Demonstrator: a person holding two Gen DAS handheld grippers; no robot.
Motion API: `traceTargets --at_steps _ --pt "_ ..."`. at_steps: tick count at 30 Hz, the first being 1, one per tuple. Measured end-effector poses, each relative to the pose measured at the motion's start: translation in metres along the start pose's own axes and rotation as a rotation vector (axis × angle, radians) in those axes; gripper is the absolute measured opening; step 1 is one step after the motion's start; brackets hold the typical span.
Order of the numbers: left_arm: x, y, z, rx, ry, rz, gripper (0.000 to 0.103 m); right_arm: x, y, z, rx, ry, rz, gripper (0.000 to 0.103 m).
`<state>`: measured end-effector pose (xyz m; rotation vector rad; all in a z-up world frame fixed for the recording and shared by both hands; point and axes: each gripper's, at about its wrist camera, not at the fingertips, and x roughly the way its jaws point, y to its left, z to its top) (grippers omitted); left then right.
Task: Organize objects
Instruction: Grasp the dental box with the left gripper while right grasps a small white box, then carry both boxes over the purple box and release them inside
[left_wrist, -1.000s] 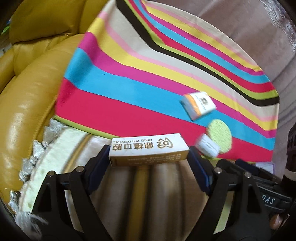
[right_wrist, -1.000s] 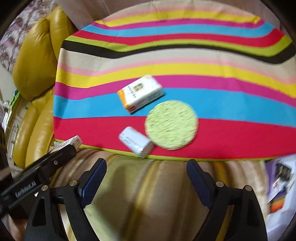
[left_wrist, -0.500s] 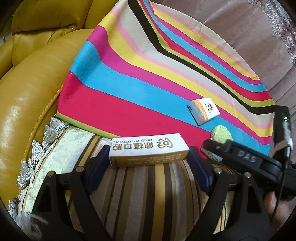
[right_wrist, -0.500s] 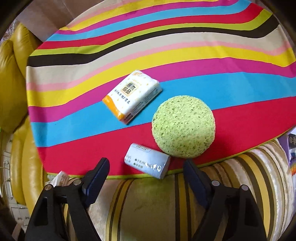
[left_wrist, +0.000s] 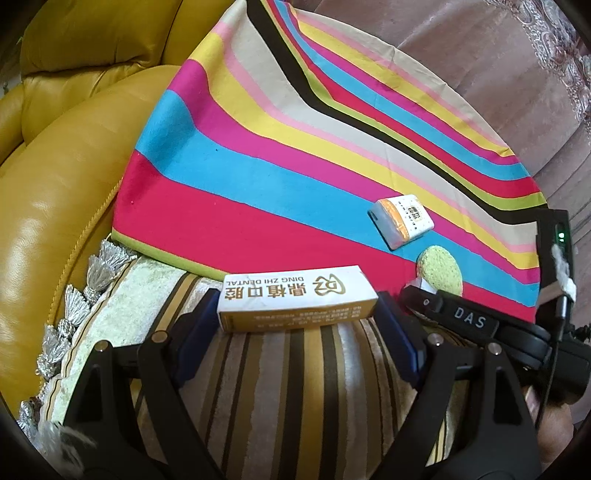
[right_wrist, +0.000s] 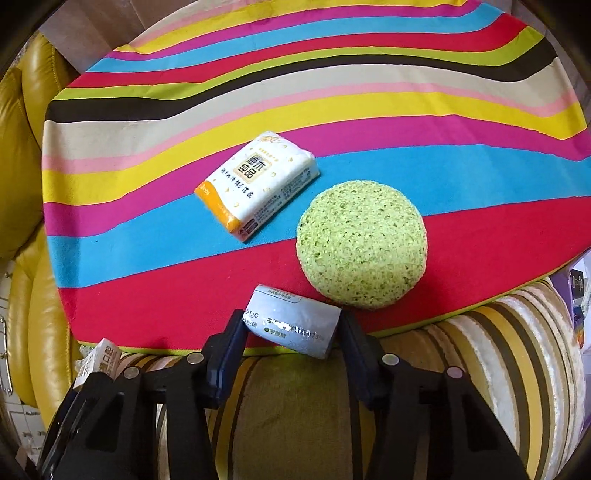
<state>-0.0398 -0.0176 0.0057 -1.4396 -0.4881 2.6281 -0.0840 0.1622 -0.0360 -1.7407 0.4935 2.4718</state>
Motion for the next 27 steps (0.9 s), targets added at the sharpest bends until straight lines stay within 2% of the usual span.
traceTargets --at_steps 7,13,27 --pt "-0.008 -0.019 0.001 0.078 -0.021 0.029 0.085 -0.019 -0.01 -0.002 0.007 -0.039 0.048 0.051" --pt "-0.007 -0.049 -0.003 0.145 -0.009 0.006 0.085 -0.037 -0.029 0.0 0.026 -0.09 0.057 0.051" --pt "-0.006 -0.117 -0.02 0.275 0.019 -0.066 0.085 -0.077 -0.116 -0.016 0.136 -0.187 0.049 0.051"
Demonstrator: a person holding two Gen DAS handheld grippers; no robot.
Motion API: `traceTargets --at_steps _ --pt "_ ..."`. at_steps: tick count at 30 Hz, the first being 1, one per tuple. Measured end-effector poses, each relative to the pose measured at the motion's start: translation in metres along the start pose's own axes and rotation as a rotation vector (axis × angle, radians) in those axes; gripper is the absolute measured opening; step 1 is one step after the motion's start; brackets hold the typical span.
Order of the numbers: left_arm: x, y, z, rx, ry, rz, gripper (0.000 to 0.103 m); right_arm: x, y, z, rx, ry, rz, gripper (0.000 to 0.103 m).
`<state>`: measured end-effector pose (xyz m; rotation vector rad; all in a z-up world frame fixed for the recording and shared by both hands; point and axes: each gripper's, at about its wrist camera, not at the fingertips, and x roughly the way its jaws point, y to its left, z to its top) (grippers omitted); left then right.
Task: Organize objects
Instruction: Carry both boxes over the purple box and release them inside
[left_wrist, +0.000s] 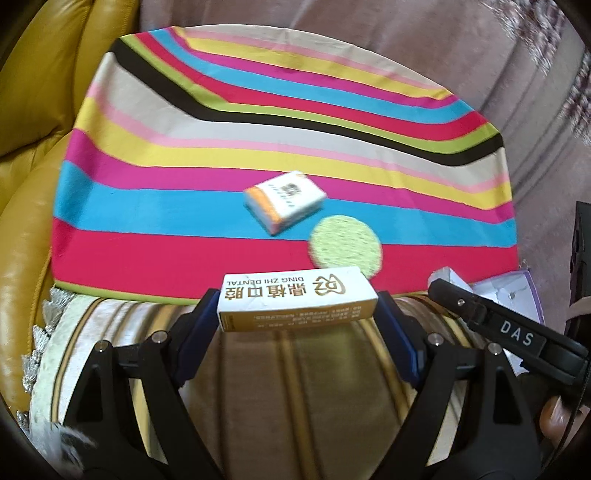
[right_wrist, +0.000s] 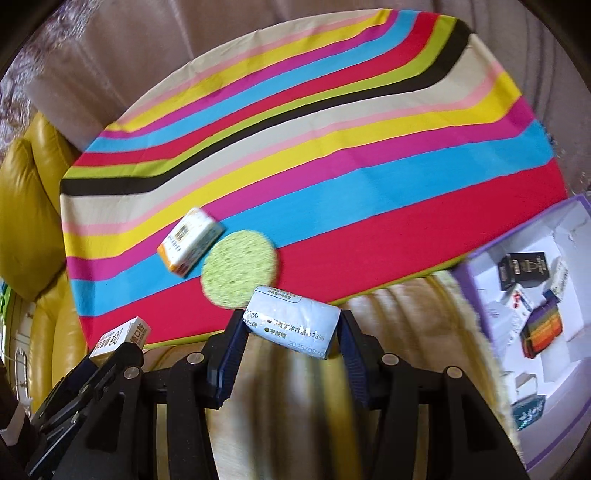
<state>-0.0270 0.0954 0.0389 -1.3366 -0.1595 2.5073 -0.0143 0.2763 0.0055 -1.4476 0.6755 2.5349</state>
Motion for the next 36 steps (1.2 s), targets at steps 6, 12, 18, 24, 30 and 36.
traceTargets --at_steps 6,12,18,24,30,36 --pt "0.006 -0.035 0.001 0.068 0.019 -0.023 0.085 -0.015 -0.036 0.0 0.057 -0.037 -0.018 0.051" --pt "0.013 -0.072 0.0 0.14 0.035 -0.041 0.085 -0.029 -0.072 0.002 0.121 -0.068 -0.031 0.051" --pt "0.023 -0.114 -0.003 0.217 0.054 -0.077 0.085 -0.041 -0.115 0.0 0.196 -0.093 -0.055 0.051" --pt "0.029 -0.164 -0.009 0.318 0.06 -0.143 0.085 -0.061 -0.17 -0.008 0.267 -0.134 -0.118 0.051" --pt "0.038 -0.21 -0.018 0.407 0.087 -0.202 0.085 -0.071 -0.226 -0.018 0.356 -0.152 -0.186 0.051" --pt "0.042 -0.242 -0.027 0.464 0.117 -0.251 0.085 -0.079 -0.267 -0.03 0.433 -0.157 -0.24 0.051"
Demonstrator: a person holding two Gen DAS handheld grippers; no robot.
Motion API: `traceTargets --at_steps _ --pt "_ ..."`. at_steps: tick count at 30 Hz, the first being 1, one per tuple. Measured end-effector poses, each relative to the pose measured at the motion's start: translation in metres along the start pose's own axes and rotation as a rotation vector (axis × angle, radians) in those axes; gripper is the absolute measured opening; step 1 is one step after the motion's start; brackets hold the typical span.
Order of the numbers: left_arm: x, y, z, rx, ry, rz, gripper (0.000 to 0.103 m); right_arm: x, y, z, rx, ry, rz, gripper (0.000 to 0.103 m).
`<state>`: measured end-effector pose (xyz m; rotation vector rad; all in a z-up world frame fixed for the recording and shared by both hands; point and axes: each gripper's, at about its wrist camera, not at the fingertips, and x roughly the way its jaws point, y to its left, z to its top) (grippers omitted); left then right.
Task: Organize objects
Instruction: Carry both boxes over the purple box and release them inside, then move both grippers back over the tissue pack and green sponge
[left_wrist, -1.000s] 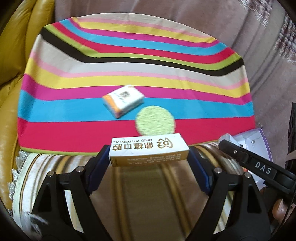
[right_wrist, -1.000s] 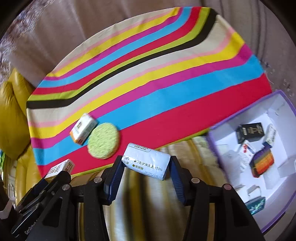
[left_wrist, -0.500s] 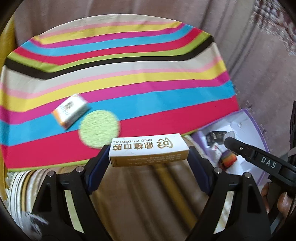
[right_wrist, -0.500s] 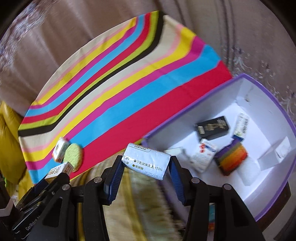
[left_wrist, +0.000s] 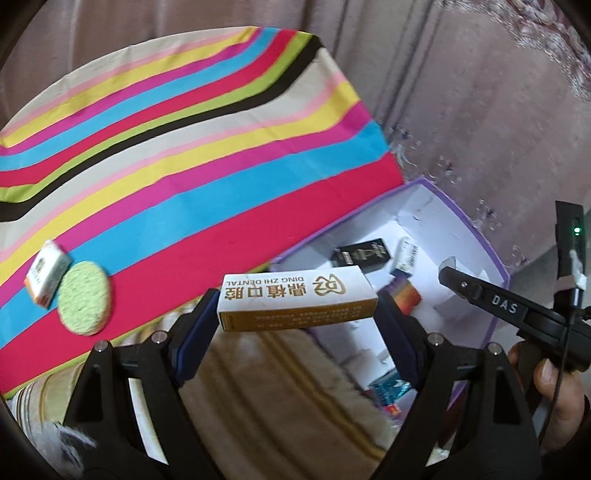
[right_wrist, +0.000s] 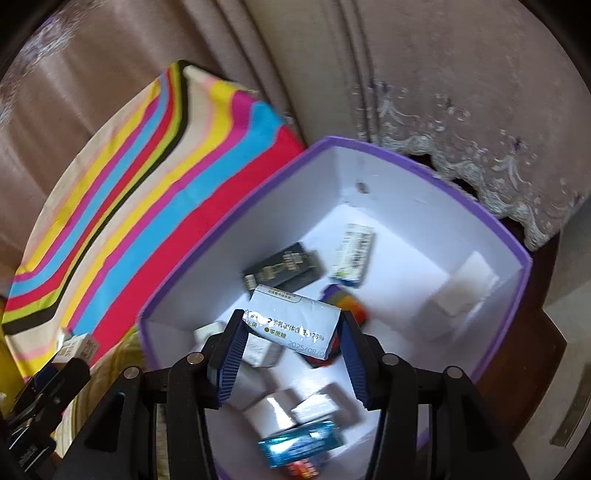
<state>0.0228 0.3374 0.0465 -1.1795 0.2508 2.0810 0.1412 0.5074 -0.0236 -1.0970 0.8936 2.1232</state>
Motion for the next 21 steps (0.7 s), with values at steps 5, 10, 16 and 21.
traceTargets --at_steps 5,10,16,21 --pt "0.007 -0.015 0.001 0.035 0.028 -0.077 0.089 0.004 -0.017 0.0 0.045 0.006 -0.04 0.058" --pt "0.006 -0.008 0.002 -0.005 0.027 -0.103 0.093 0.007 -0.015 -0.003 0.053 0.026 -0.019 0.071" --pt "-0.006 0.025 -0.002 -0.092 0.016 -0.092 0.093 0.005 0.017 -0.006 -0.008 0.028 0.022 0.077" --pt "-0.03 0.076 -0.01 -0.179 -0.041 -0.024 0.093 0.0 0.066 -0.009 -0.137 0.028 0.075 0.082"
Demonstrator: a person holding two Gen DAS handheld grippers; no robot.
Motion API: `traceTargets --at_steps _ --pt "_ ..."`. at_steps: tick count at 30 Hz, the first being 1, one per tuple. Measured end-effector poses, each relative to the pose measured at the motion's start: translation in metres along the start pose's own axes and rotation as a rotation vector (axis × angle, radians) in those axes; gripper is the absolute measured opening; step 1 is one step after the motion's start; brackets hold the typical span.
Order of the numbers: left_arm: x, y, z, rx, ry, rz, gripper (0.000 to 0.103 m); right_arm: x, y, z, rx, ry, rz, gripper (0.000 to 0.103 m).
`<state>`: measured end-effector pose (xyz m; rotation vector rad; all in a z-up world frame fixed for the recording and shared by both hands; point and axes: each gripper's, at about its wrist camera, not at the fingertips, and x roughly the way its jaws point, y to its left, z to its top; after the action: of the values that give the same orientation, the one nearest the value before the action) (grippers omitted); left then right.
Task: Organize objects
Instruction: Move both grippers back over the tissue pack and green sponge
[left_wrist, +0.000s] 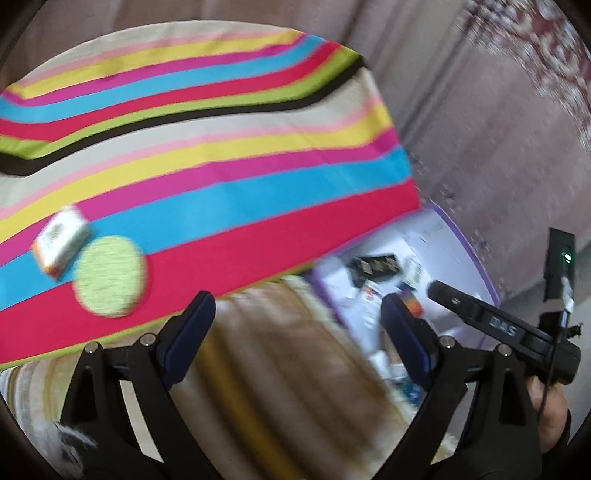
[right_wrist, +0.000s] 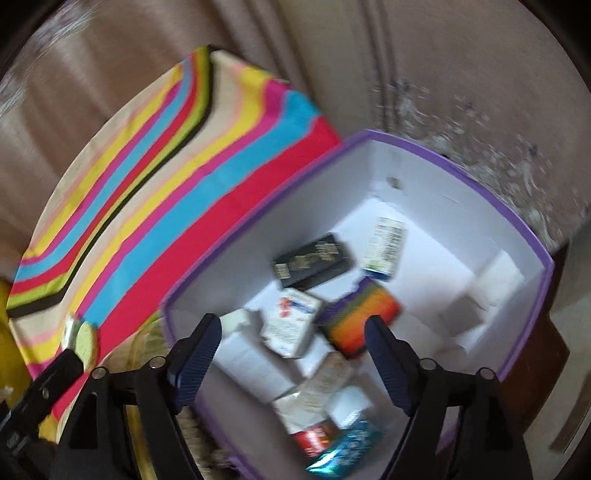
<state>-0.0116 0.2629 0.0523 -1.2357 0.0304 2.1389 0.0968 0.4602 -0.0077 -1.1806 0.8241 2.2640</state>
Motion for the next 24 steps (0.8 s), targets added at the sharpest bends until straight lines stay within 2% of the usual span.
traceTargets --at_steps 7,12,19,24 --pt "-0.025 0.087 0.002 -0.125 -0.051 0.123 0.093 0.005 0.083 -0.004 -0.22 0.023 0.075 0.086" --pt "-0.033 0.132 0.005 -0.127 -0.069 0.205 0.093 0.012 0.139 -0.018 -0.37 0.059 0.125 0.087" --pt "-0.014 0.182 0.015 -0.089 0.01 0.223 0.093 0.033 0.212 -0.047 -0.591 0.129 0.154 0.091" --pt "0.009 0.203 0.028 -0.046 0.071 0.236 0.093 0.052 0.25 -0.06 -0.69 0.17 0.154 0.092"
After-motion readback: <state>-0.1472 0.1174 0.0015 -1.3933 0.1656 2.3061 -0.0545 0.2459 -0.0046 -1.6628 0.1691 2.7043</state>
